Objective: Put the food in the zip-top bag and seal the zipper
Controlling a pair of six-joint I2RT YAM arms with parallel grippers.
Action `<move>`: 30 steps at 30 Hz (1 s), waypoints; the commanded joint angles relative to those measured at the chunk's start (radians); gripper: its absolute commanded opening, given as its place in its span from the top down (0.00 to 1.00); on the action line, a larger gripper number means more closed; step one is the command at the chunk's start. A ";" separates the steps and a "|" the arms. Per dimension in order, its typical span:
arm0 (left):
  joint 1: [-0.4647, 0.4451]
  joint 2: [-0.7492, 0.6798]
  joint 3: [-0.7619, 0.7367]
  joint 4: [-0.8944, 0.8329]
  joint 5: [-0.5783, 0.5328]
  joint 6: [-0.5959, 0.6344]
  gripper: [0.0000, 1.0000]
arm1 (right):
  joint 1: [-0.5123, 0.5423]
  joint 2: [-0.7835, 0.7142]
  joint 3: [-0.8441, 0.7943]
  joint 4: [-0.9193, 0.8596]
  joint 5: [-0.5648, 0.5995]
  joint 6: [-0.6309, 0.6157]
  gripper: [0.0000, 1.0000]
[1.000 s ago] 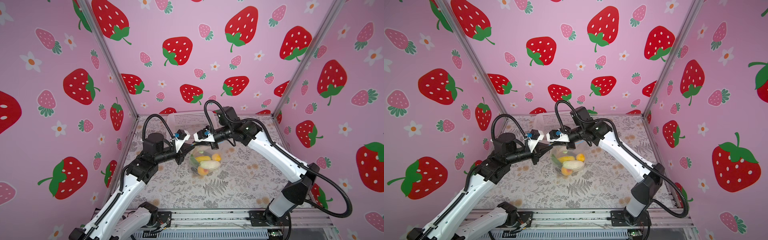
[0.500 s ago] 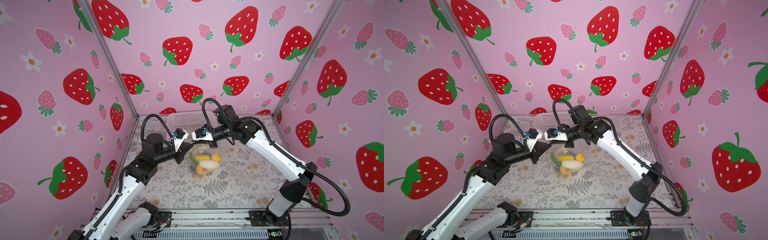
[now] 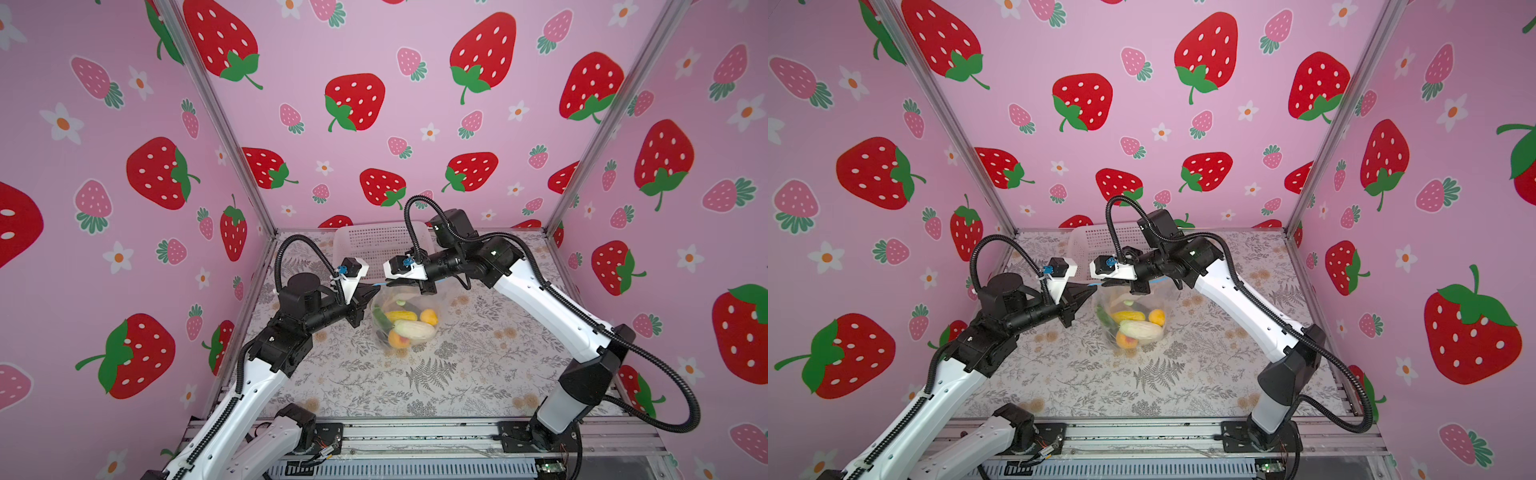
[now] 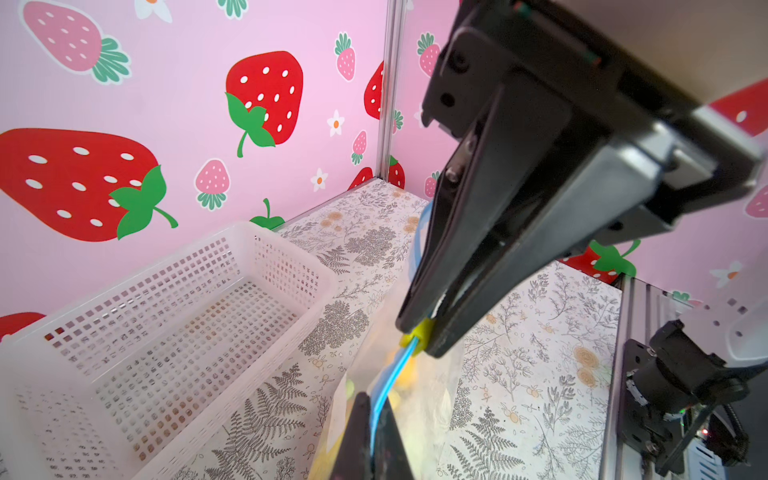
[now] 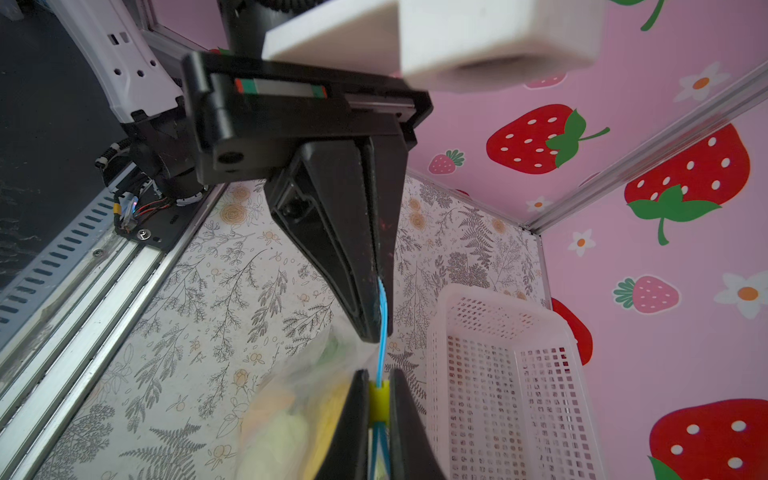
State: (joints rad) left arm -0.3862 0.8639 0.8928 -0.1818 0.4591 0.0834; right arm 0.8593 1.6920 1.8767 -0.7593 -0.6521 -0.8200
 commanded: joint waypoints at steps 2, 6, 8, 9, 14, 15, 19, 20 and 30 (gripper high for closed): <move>0.038 -0.045 -0.021 0.038 -0.098 -0.017 1.00 | -0.035 -0.019 -0.002 -0.069 0.028 0.001 0.91; 0.067 -0.060 -0.034 0.029 -0.137 -0.027 1.00 | -0.056 -0.037 -0.026 -0.067 0.042 0.011 0.91; 0.079 -0.063 -0.041 0.028 -0.150 -0.035 1.00 | -0.068 -0.048 -0.040 -0.067 0.046 0.019 0.90; 0.084 -0.063 -0.043 0.027 -0.161 -0.038 1.00 | -0.072 -0.055 -0.049 -0.066 0.051 0.023 0.91; 0.105 -0.060 -0.050 0.016 -0.220 -0.051 1.00 | -0.102 -0.111 -0.114 -0.043 0.066 0.052 0.91; 0.108 -0.057 -0.050 0.016 -0.224 -0.053 1.00 | -0.107 -0.121 -0.126 -0.039 0.069 0.058 0.90; 0.115 -0.049 -0.046 0.012 -0.253 -0.059 1.00 | -0.139 -0.170 -0.185 -0.027 0.087 0.086 0.91; 0.116 -0.046 -0.042 0.004 -0.263 -0.055 1.00 | -0.148 -0.182 -0.198 -0.025 0.092 0.093 0.91; 0.116 -0.066 -0.061 0.015 -0.270 -0.040 1.00 | -0.213 -0.283 -0.298 -0.005 0.141 0.142 0.91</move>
State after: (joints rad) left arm -0.2905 0.8200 0.8421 -0.1841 0.2710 0.0299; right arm 0.6632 1.4506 1.5982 -0.7376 -0.5510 -0.6971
